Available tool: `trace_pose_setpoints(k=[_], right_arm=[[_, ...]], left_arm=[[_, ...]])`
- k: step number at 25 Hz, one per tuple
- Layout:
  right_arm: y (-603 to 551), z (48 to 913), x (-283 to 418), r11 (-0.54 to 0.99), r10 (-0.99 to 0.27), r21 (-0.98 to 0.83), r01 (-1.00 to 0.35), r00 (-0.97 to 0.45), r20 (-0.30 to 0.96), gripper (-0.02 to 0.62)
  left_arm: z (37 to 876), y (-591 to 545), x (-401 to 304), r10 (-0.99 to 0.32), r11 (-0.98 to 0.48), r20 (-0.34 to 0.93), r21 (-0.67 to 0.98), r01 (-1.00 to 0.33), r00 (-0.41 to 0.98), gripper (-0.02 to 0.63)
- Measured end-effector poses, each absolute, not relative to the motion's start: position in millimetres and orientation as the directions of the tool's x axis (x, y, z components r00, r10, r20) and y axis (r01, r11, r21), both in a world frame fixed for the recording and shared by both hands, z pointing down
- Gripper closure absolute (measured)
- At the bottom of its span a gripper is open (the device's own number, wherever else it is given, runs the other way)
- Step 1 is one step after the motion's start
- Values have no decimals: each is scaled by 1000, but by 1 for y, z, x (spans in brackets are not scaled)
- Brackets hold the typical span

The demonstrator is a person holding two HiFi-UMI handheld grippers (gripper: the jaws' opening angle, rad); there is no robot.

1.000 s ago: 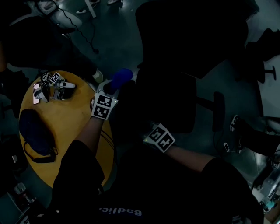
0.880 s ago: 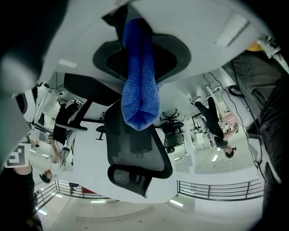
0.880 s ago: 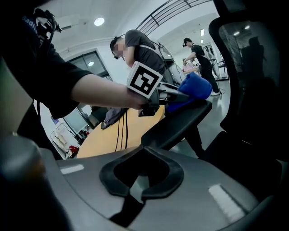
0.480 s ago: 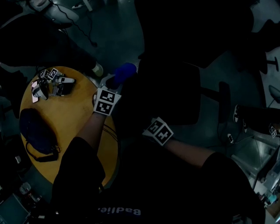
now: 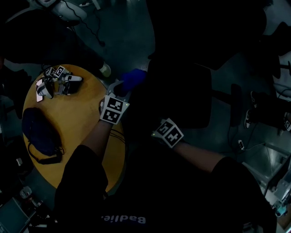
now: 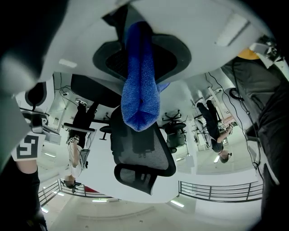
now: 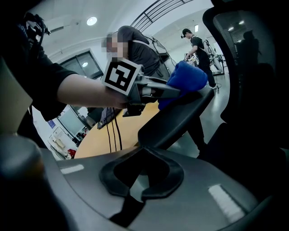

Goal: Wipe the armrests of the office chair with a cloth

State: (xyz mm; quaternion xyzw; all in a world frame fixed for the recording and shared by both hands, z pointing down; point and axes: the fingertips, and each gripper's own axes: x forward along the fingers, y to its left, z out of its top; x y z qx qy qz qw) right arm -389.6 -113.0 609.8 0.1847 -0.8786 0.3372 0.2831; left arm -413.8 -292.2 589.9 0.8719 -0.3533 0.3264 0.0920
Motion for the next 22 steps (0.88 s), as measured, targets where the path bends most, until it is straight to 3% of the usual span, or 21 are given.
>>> trace_pose_setpoints(k=[22], right_arm=[[-114,611,-389,704,-148,-476,-528,-764,628,591]], left_arm=[[584,-195,-417,-535,-746,647,-61,-663,543,477]])
